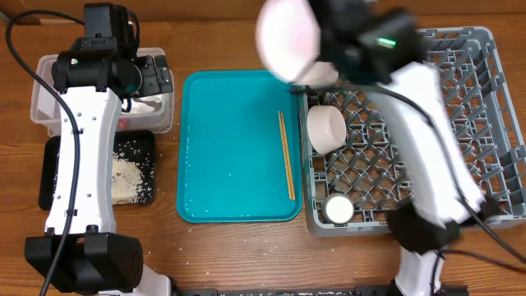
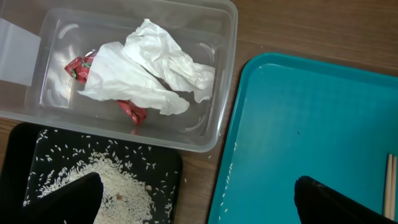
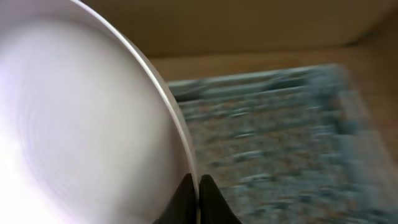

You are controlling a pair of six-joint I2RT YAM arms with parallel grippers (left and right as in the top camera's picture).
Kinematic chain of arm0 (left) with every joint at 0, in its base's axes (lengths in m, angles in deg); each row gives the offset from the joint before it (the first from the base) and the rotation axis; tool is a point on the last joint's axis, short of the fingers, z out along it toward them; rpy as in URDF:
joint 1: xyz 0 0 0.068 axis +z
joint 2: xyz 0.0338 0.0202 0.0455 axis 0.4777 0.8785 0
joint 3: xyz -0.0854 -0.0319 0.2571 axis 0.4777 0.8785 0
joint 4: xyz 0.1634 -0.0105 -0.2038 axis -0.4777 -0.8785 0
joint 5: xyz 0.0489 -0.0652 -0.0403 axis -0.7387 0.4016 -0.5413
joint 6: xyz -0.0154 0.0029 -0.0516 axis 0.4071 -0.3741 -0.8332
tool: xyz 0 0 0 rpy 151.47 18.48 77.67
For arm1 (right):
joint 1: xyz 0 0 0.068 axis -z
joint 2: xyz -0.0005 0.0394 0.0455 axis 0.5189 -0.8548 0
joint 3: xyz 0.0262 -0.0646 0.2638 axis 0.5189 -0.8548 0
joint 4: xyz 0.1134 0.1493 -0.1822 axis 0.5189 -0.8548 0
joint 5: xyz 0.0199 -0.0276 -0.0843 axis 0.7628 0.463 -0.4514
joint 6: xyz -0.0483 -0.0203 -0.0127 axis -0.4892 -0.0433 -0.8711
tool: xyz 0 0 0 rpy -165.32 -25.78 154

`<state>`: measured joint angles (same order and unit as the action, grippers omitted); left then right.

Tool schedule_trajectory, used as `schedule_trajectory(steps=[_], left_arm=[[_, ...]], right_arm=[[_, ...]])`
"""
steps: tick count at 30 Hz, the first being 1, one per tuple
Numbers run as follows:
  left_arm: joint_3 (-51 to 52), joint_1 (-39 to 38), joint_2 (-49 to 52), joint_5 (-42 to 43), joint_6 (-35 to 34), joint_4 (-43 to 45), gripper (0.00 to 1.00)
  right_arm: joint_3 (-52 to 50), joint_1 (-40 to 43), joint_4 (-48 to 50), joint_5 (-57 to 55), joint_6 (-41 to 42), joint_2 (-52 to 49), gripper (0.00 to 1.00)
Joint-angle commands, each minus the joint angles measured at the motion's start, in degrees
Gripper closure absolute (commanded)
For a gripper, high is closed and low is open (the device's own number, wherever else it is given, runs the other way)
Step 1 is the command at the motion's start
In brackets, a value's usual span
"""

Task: Sort waste into correct bins and load items into the dishwasher
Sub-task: 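Lift the pink plate and stand it upright in the dish rack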

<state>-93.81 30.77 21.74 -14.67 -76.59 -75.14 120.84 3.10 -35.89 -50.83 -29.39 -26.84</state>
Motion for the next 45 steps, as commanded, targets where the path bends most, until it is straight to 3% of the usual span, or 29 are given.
schedule_trajectory(steps=[1, 3, 9, 18, 27, 28, 29, 30, 32, 40, 42, 45], left_arm=[[-1.2, -0.4, 0.5, -0.7, 0.8, 0.2, 0.00], [-1.2, -0.4, 0.5, -0.7, 0.8, 0.2, 0.00], [-1.2, -0.4, 0.5, -0.7, 0.8, 0.2, 0.00], [-1.2, -0.4, 0.5, -0.7, 0.8, 0.2, 0.00], [-1.2, -0.4, 0.5, -0.7, 0.8, 0.2, 0.00], [-1.2, -0.4, 0.5, -0.7, 0.8, 0.2, 0.00], [-1.2, -0.4, 0.5, -0.7, 0.8, 0.2, 0.00], [-1.2, -0.4, 0.5, -0.7, 0.8, 0.2, 0.00], [-1.2, -0.4, 0.5, -0.7, 0.8, 0.2, 0.00], [-1.2, -0.4, 0.5, -0.7, 0.8, 0.2, 0.00], [-1.2, -0.4, 0.5, -0.7, 0.8, 0.2, 0.00], [-1.2, -0.4, 0.5, -0.7, 0.8, 0.2, 0.00]], right_arm=[[-0.9, 2.3, -4.1, -16.6, -3.2, -2.1, 0.96], [-3.1, 4.4, -4.3, -15.8, -7.6, -2.3, 0.96], [-14.1, 8.4, -1.8, -22.6, -6.1, -2.5, 0.96], [-33.7, 8.5, 12.0, -28.4, -6.1, -2.5, 0.96], [-37.5, 7.3, 18.6, -21.1, -6.1, -2.5, 0.94], [-37.5, 7.3, 19.4, -18.9, -6.1, -2.5, 0.85], [-37.4, 7.3, 19.6, -17.0, -6.1, -2.5, 0.59], [-37.1, 7.3, 19.6, -14.4, -6.1, -2.5, 0.44], [-36.0, 7.3, 18.9, -9.7, -6.1, -2.4, 0.27], [-25.1, 7.6, 14.6, 8.7, -6.5, 1.2, 0.04], [-22.3, 7.6, 14.8, 14.3, -6.5, 2.2, 0.04], [-19.2, 7.5, 16.4, 36.8, -6.5, 3.4, 0.15]])
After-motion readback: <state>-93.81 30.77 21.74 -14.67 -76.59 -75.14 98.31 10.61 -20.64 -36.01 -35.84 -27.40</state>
